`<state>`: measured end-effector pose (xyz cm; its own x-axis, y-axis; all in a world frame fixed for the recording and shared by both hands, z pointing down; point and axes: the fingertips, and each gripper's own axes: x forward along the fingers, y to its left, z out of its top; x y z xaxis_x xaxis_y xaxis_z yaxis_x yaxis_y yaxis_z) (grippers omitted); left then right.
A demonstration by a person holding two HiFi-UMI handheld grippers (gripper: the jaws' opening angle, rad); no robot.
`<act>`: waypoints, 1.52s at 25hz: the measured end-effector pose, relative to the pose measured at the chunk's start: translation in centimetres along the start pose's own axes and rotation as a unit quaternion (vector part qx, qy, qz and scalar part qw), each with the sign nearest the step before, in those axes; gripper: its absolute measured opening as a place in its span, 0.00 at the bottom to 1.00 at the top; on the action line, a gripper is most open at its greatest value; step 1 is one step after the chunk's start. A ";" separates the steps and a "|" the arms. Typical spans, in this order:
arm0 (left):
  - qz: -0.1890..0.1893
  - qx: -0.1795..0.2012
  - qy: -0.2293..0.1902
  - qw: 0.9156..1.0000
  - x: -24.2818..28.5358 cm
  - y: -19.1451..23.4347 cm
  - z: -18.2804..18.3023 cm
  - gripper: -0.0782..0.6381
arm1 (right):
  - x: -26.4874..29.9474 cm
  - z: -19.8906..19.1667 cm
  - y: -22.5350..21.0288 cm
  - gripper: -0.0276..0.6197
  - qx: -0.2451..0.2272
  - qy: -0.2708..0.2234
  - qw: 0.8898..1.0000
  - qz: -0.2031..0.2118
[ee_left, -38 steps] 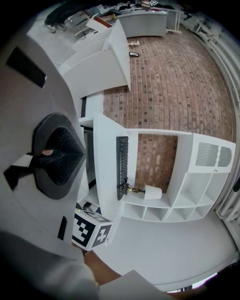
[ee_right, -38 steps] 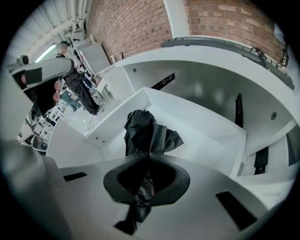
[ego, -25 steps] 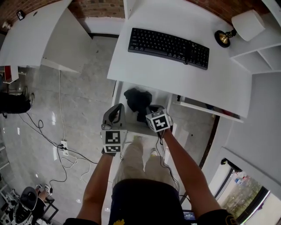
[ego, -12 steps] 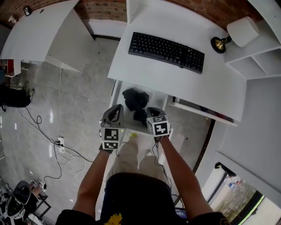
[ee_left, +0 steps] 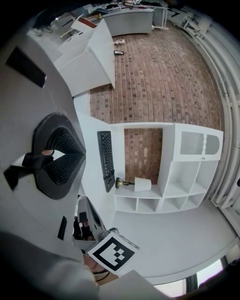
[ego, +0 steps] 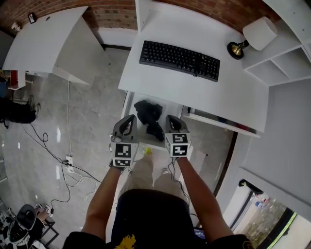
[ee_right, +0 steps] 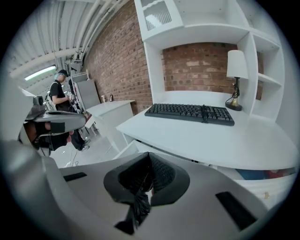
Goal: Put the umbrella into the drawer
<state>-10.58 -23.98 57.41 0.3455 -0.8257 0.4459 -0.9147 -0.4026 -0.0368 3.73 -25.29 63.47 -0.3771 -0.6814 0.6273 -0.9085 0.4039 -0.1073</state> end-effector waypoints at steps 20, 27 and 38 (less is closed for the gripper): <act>-0.001 0.027 -0.088 0.996 -2.7 -1.2 9.0 0.13 | -8.8 11.0 -0.7 0.04 -0.016 -0.183 0.982 -0.040; 0.009 0.025 -0.108 0.994 -4.5 -0.7 11.5 0.13 | -11.5 14.1 0.2 0.04 -0.031 -0.225 0.973 -0.041; 0.020 0.017 -0.147 0.989 -8.2 -0.4 15.6 0.13 | -15.8 18.7 1.3 0.04 -0.042 -0.274 0.960 -0.050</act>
<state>-9.78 -23.19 39.83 0.3596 -0.9186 0.1640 -0.9230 -0.3760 -0.0816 5.12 -25.34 38.98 -0.3486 -0.9283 0.1294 -0.9357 0.3526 0.0092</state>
